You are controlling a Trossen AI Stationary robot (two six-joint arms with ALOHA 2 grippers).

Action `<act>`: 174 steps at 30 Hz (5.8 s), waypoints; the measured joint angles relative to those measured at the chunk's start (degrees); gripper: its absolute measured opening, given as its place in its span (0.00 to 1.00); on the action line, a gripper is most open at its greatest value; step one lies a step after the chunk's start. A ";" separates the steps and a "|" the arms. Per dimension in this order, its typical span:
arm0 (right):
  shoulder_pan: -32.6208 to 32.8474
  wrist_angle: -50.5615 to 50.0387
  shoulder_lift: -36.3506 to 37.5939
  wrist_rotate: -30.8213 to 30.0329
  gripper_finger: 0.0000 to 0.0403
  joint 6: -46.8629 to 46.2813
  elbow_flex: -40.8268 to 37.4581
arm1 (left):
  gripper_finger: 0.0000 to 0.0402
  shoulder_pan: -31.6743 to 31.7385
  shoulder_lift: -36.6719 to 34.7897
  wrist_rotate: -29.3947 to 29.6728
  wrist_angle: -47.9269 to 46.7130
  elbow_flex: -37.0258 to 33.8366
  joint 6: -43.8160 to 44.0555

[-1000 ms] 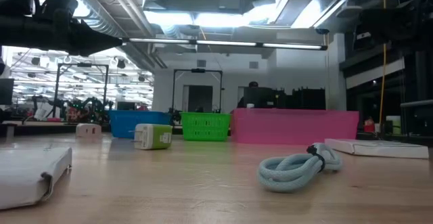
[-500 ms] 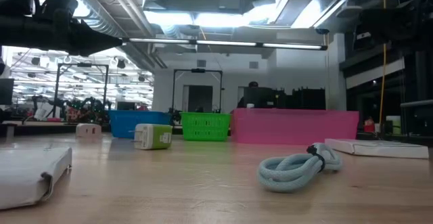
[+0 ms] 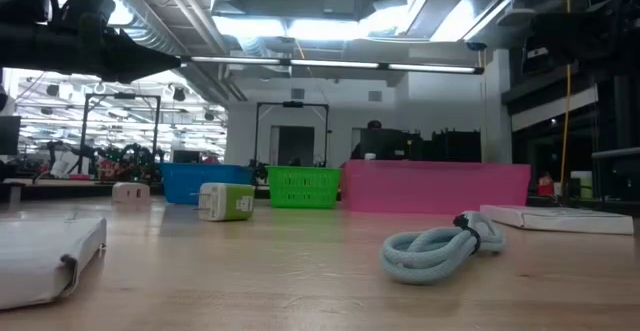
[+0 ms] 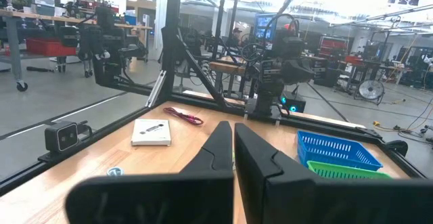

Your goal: Pick and place items into bin

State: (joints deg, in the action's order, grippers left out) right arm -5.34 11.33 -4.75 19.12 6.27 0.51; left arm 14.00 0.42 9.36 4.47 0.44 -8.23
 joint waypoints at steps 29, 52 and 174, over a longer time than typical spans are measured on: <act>0.00 0.00 0.00 0.02 0.00 0.00 -0.02 | 0.00 -0.02 0.00 0.00 0.00 0.00 0.00; 0.00 0.00 0.00 0.01 0.00 0.00 -0.01 | 0.00 0.00 0.00 0.00 0.00 0.00 0.00; -0.11 -40.92 -33.54 -54.34 0.00 -31.09 36.79 | 0.00 -0.01 20.44 1.93 10.95 7.04 2.69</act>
State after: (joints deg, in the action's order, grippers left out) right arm -5.45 -29.59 -38.29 -35.22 -24.82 37.30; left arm 13.99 20.86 11.29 15.42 7.49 -5.54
